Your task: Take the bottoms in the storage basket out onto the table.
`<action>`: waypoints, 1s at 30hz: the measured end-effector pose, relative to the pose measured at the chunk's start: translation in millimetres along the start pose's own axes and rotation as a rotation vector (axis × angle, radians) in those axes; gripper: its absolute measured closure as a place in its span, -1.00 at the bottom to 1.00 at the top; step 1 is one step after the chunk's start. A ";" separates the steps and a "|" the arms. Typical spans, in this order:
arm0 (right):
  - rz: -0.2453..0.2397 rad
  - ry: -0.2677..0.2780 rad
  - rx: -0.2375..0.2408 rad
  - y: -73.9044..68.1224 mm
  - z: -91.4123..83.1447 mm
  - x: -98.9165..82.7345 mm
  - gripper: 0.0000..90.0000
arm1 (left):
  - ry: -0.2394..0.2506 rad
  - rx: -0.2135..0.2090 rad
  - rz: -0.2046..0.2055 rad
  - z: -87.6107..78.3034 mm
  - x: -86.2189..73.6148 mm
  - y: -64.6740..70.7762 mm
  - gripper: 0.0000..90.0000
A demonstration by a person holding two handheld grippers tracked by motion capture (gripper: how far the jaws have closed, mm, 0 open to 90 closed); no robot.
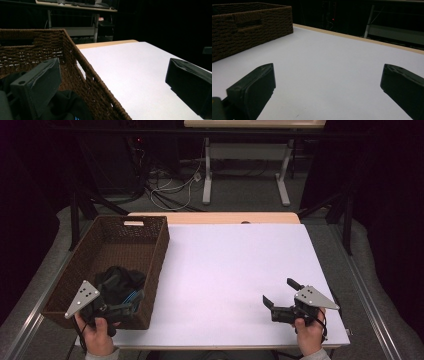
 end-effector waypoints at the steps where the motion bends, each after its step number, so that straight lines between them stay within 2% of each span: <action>1: -0.001 0.002 0.002 0.2 -0.8 0.1 -1.00 | 0.000 0.000 0.000 0.0 0.0 0.0 -1.00; 3: -0.003 0.003 -0.005 2.0 -0.5 0.4 -1.00 | 0.007 0.005 0.011 -2.3 1.7 0.5 -1.00; 7: 0.006 -0.012 -0.011 5.0 0.9 -2.3 -1.00 | 0.002 0.006 -0.002 -2.1 4.1 0.0 -1.00; 12: 0.017 -0.030 -0.027 15.1 2.5 -6.9 -1.00 | -0.005 0.026 -0.006 -2.3 10.2 -2.7 -1.00; 13: 0.030 -0.031 -0.029 15.8 1.8 -7.2 -1.00 | -0.006 0.038 0.003 -3.3 11.1 -4.1 -1.00; 14: 0.032 -0.030 -0.029 17.3 1.4 -7.4 -1.00 | -0.014 0.063 0.010 -4.4 11.4 -6.0 -1.00; 16: 0.032 -0.037 -0.035 19.7 0.5 -9.1 -1.00 | -0.031 0.078 0.011 -5.9 10.7 -8.1 -1.00; 18: 0.034 -0.051 -0.042 22.0 -0.5 -11.7 -1.00 | -0.030 0.081 0.001 -6.7 10.6 -9.1 -1.00; 22: 0.037 -0.054 -0.050 25.3 -3.3 -13.1 -1.00 | -0.075 0.095 0.013 -5.6 9.6 -12.4 -1.00; 24: 0.050 -0.045 -0.055 25.3 -4.2 -11.9 -1.00 | -0.084 0.089 0.024 -7.0 10.3 -13.2 -1.00; 25: 0.050 -0.045 -0.055 25.3 -4.2 -11.9 -1.00 | -0.070 0.095 0.024 -7.7 12.0 -13.2 -1.00; 26: 0.049 -0.048 -0.060 24.6 -5.7 -12.1 -1.00 | -0.059 0.097 0.042 -11.5 15.4 -12.8 -1.00; 27: 0.030 -0.046 -0.059 25.3 -6.1 -12.1 -1.00 | -0.058 0.081 0.043 -13.0 17.1 -11.8 -1.00; 30: 0.016 -0.050 -0.061 24.8 -7.2 -13.2 -1.00 | -0.058 0.063 0.038 -15.4 20.4 -11.1 -1.00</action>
Point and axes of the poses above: each handheld gripper's, and its own axes: z roughly forward along the jaws, x roughly out of its top, y roughly to its right, the point moved 8 cm from there along z, roughly forward along the jaws, and after that the axes turned 9 degrees about -x, right-handed, at the moved point
